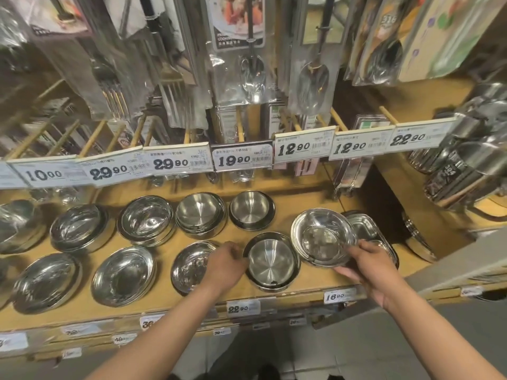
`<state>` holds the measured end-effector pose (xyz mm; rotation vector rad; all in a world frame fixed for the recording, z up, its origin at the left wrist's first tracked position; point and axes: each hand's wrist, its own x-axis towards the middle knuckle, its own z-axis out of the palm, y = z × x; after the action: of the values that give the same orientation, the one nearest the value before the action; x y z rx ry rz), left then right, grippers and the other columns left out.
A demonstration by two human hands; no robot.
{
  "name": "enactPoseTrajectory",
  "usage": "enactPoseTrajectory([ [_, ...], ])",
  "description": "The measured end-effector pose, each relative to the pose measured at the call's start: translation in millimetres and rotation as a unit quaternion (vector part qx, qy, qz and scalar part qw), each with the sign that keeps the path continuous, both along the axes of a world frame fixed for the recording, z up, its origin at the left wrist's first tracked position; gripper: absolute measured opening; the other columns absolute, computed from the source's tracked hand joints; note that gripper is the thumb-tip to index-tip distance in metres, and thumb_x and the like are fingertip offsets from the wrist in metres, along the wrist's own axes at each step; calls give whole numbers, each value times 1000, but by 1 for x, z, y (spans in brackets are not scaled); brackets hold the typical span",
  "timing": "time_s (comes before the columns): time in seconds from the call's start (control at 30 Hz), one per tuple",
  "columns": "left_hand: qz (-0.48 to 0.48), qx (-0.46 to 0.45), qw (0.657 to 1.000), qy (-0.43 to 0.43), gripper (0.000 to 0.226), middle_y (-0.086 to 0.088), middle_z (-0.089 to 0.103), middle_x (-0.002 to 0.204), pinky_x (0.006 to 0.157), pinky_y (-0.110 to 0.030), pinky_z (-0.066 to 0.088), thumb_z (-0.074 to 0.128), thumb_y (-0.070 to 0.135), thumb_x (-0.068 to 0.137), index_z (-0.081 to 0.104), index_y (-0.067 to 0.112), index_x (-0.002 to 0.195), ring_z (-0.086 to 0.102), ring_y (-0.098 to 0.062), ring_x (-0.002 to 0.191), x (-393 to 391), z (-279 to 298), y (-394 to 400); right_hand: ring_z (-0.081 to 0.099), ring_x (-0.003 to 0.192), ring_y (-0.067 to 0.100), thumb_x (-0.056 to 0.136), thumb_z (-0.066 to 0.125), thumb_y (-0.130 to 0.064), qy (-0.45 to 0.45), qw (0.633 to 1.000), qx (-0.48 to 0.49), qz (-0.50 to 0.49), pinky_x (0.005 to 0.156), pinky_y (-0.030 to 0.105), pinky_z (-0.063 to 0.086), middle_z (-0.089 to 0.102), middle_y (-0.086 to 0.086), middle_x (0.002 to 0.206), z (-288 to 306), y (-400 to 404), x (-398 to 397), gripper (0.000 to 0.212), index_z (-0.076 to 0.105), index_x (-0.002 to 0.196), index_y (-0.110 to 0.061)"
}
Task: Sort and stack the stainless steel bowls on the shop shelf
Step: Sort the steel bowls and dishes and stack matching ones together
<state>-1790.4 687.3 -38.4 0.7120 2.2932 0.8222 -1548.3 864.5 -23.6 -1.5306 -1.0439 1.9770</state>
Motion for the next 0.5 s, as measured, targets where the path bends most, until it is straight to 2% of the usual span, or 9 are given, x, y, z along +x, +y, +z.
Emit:
enactPoseTrajectory([
  [0.07,-25,-15,999,30,35,5,62,94,66,-20,43,76,23,84,63,12,114,61,-16,89,6,-1,8,78,82,21,100,57,-2,4,1000,9,7,55,28,63,72,15,112,1,-4,4,15,66,111,-1],
  [0.17,-42,-51,997,44,52,-6,60,113,77,-26,46,80,27,80,56,11,123,58,-20,95,12,-7,17,77,92,24,99,57,-2,4,1000,19,5,70,38,64,75,15,113,3,-9,12,22,66,119,-5],
  [0.23,-38,-77,995,47,57,-11,54,120,76,-27,44,80,27,80,50,11,126,53,-22,93,14,-10,20,77,92,24,99,57,-1,1,1000,25,-1,70,39,64,77,14,109,4,-12,17,21,68,116,-7],
  [0.3,-42,-100,992,60,51,-12,56,119,74,-28,43,78,22,82,50,10,123,53,-23,92,13,-12,24,78,89,24,98,58,0,2,1000,25,-11,63,34,65,78,13,106,7,-16,20,21,69,114,-7],
  [0.4,-43,-121,988,84,28,-6,64,102,64,-27,41,70,26,87,52,12,104,52,-20,81,9,-8,27,78,85,21,98,57,1,6,1000,22,-14,55,27,63,79,9,98,10,-22,22,19,68,112,-4],
  [0.5,-35,-122,991,47,27,0,66,82,57,-25,43,66,37,86,61,11,88,62,-20,74,4,3,29,78,83,20,99,56,1,8,1000,19,-14,56,26,63,80,7,93,14,-26,22,17,69,110,-3],
])
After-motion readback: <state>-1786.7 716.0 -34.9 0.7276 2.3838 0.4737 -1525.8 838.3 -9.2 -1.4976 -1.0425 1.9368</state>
